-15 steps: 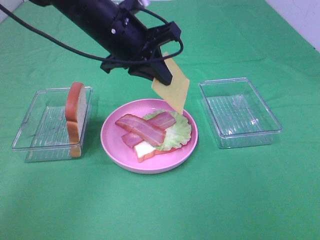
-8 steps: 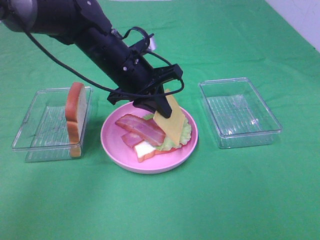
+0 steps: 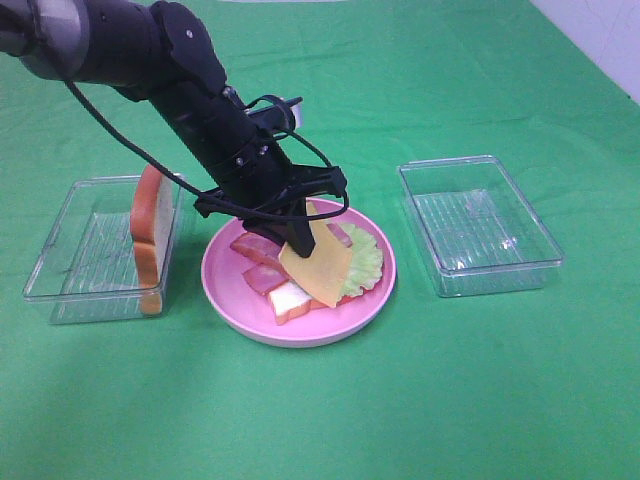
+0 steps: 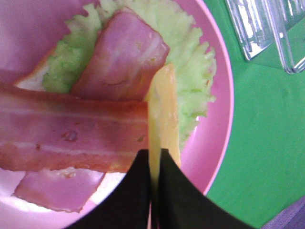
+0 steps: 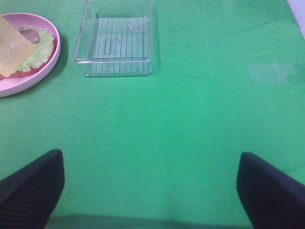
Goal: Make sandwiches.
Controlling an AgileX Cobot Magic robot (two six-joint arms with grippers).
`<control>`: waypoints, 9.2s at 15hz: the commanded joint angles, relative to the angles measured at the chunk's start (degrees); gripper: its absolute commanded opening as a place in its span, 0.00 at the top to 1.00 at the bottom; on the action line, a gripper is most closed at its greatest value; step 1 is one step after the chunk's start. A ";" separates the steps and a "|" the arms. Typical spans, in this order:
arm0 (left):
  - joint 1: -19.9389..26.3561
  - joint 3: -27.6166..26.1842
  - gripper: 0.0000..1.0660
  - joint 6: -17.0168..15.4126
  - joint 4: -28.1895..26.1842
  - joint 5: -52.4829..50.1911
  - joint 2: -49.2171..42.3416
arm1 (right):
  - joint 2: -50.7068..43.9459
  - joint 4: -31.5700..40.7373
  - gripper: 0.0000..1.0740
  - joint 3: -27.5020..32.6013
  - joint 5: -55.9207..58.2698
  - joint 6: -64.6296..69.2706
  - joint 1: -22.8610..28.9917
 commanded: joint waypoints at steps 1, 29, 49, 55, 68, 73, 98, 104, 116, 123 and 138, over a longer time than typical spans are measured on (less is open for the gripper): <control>-0.23 -0.11 0.45 -1.20 2.29 -2.23 0.06 | -1.78 0.40 0.12 0.23 -0.69 -0.57 -0.11; 7.79 -10.94 0.06 -19.42 32.77 25.27 -12.61 | -1.78 0.40 0.12 0.23 -0.69 -0.57 -0.11; 7.79 -5.04 0.09 -27.79 29.22 13.24 -2.52 | -1.78 0.40 0.12 0.23 -0.69 -0.57 -0.11; 7.79 -5.04 0.80 -27.79 29.62 18.45 -2.92 | -1.78 0.40 0.12 0.23 -0.69 -0.57 -0.11; 7.68 -16.67 0.82 -27.62 33.40 25.27 -14.15 | -1.78 0.40 0.12 0.23 -0.69 -0.57 -0.11; 7.51 -19.48 0.82 -18.62 11.23 17.93 -12.38 | -1.78 0.40 0.12 0.23 -0.69 -0.57 -0.11; 2.06 -28.13 0.04 -13.87 18.39 25.55 6.25 | -1.78 0.40 0.12 0.23 -0.69 -0.57 -0.11; 5.27 -27.39 0.04 -14.95 26.93 25.38 -3.90 | -1.78 0.46 0.12 0.23 -0.69 -0.57 -0.11; 31.11 21.31 0.04 -13.41 39.08 25.04 -59.36 | -1.78 0.46 0.12 0.23 -0.69 -0.57 -0.11; 31.11 45.32 0.04 -16.10 38.67 23.15 -92.70 | -1.78 0.46 0.12 0.23 -0.69 -0.57 -0.11; 31.11 61.99 0.04 -6.47 30.31 11.57 -126.85 | -1.49 0.52 0.12 0.17 -0.69 -0.52 -0.11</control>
